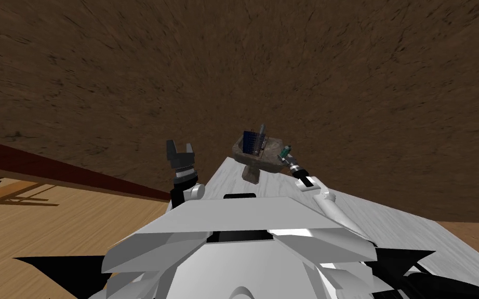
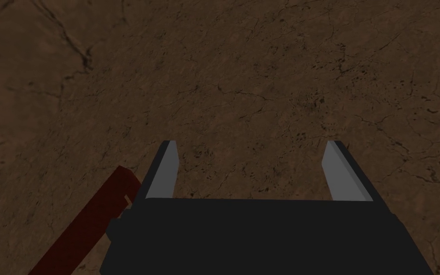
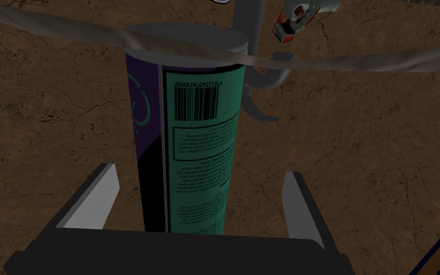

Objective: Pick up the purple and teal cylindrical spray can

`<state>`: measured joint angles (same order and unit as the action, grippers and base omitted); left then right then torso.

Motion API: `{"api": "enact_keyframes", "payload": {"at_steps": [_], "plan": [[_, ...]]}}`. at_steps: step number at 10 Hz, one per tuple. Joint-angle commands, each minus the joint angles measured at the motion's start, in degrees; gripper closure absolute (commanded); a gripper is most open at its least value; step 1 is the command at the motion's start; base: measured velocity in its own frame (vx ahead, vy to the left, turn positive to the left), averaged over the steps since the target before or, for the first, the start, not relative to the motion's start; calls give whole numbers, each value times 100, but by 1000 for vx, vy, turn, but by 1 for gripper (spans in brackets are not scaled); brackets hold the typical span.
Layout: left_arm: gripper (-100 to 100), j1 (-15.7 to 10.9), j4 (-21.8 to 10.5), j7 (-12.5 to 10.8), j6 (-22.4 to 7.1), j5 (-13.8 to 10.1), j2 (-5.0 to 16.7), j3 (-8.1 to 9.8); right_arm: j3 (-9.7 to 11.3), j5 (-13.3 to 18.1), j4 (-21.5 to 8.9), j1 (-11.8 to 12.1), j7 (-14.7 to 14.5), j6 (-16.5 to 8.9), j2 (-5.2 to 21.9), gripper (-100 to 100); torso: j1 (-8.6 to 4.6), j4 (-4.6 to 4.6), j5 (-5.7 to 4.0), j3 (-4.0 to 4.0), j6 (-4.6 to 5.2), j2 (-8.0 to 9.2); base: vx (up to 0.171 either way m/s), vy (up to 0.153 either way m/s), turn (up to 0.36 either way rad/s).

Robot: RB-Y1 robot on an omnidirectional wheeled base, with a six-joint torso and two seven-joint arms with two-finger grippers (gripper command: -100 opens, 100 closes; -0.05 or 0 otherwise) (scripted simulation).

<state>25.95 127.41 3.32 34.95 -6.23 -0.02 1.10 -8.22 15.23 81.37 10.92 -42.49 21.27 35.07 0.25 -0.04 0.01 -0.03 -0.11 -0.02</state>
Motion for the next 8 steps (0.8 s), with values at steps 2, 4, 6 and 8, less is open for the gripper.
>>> {"api": "enact_keyframes", "payload": {"at_steps": [2,4,6,8], "plan": [[0,0,0,0,0,0,0,0,153,-124,-408,-412,-106,26,92,-100,1,0,0,-1,-3,-3,-24,32,-47],[0,0,0,0,0,0,0,0,429,-386,-768,-794,-243,60,363,-100,-2,-1,-1,-3,0,-5,-33,39,-141],[0,-1,0,0,0,0,0,0,699,-648,-1057,-1070,-380,93,633,-100,-6,-2,-1,-5,-4,-9,-25,27,-76],[0,0,0,0,0,0,0,0,706,-648,-1298,-1321,-380,93,633,-100,0,0,0,-1,-2,-3,-26,30,-69]]}}
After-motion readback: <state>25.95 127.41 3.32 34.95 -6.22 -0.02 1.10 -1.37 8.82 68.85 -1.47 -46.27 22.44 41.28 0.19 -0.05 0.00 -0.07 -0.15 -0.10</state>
